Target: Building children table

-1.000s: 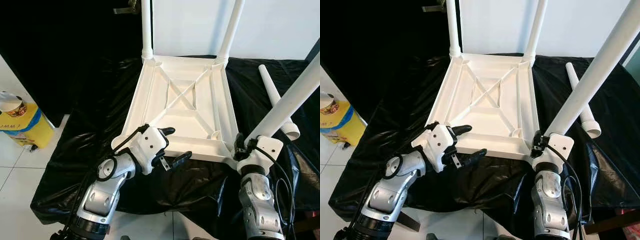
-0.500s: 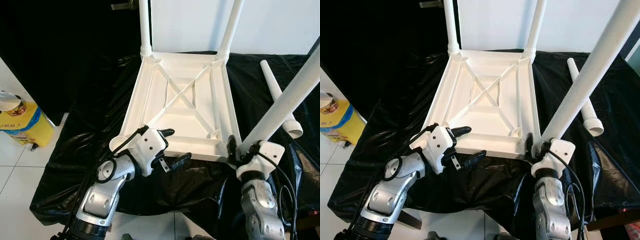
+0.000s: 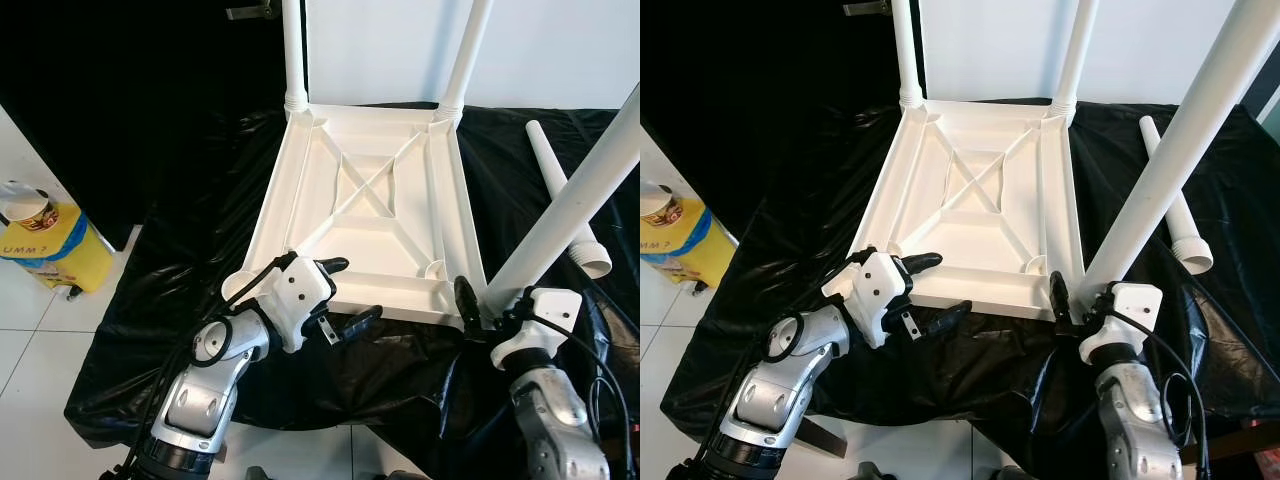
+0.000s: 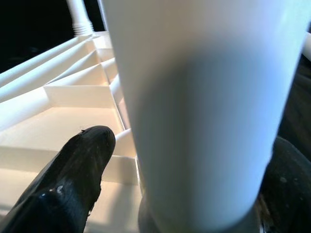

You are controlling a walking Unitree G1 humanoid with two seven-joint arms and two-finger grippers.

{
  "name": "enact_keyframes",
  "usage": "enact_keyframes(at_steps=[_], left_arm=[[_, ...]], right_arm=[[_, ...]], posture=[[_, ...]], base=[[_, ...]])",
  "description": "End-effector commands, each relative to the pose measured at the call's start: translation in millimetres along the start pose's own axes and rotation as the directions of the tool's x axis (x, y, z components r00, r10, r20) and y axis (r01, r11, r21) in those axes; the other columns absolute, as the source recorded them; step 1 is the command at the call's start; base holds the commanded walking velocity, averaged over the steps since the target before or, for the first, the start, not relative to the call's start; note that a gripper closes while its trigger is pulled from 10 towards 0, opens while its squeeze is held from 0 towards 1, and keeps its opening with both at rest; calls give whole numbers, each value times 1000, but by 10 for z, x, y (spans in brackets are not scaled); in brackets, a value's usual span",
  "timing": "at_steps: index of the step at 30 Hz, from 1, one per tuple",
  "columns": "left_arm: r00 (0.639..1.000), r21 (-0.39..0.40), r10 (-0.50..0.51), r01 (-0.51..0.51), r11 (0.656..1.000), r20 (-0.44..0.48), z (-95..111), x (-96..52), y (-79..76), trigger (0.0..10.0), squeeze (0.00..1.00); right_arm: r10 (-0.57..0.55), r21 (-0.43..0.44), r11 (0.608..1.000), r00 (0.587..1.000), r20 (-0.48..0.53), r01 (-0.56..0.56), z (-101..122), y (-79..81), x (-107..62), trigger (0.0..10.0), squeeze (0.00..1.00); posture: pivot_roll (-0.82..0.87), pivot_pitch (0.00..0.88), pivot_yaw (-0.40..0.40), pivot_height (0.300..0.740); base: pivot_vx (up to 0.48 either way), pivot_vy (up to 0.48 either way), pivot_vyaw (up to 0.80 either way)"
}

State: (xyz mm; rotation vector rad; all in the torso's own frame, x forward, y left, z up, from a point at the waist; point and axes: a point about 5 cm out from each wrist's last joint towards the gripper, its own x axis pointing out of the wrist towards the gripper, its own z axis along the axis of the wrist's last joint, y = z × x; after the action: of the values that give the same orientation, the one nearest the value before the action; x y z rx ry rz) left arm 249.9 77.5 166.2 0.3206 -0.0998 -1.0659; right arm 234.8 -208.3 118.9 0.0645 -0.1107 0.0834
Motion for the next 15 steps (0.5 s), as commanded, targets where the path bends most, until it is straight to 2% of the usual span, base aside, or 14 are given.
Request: enact_keyframes(at_steps=[1, 3, 4, 6, 12, 13, 14, 15], left_arm=[[998, 6, 55, -55, 998, -10, 0, -10, -1, 10000, 0], [999, 7, 50, -50, 999, -11, 3, -18, 1, 10000, 0], [999, 7, 50, -50, 999, -11, 3, -18, 1, 10000, 0], [999, 7, 48, -48, 999, -12, 4, -24, 2, 10000, 0], [999, 8, 46, -46, 999, -16, 5, -37, 2, 10000, 0], [999, 9, 47, -47, 999, -17, 5, -42, 5, 10000, 0], [999, 9, 47, -47, 999, -17, 5, -42, 5, 10000, 0], [999, 10, 48, -48, 999, -18, 5, -48, 8, 10000, 0]], right_arm=[[64, 0, 998, 998, -3, -64, -2, -26, 19, 10000, 0], [173, -41, 984, 985, -17, -174, 19, -50, 56, 10000, 0], [173, -41, 984, 985, -17, -174, 19, -50, 56, 10000, 0], [244, -70, 967, 969, -35, -246, 22, -53, 73, 10000, 0], [291, -100, 950, 955, -65, -296, 8, -126, 95, 10000, 0], [296, -104, 947, 952, -71, -303, 3, -145, 96, 5255, 0], [296, -104, 947, 952, -71, -303, 3, -145, 96, 5255, 0], [299, -106, 946, 951, -78, -306, -9, -162, 92, 0, 0]], posture=[[-48, 61, 16, 740], [-49, 65, 20, 740], [-49, 65, 20, 740], [-48, 69, 23, 740], [-44, 68, 24, 740], [-44, 69, 25, 740], [-44, 69, 25, 740], [-43, 68, 28, 740]], base=[[0, 0, 0], [0, 0, 0], [0, 0, 0], [0, 0, 0], [0, 0, 0], [0, 0, 0], [0, 0, 0], [0, 0, 0]])
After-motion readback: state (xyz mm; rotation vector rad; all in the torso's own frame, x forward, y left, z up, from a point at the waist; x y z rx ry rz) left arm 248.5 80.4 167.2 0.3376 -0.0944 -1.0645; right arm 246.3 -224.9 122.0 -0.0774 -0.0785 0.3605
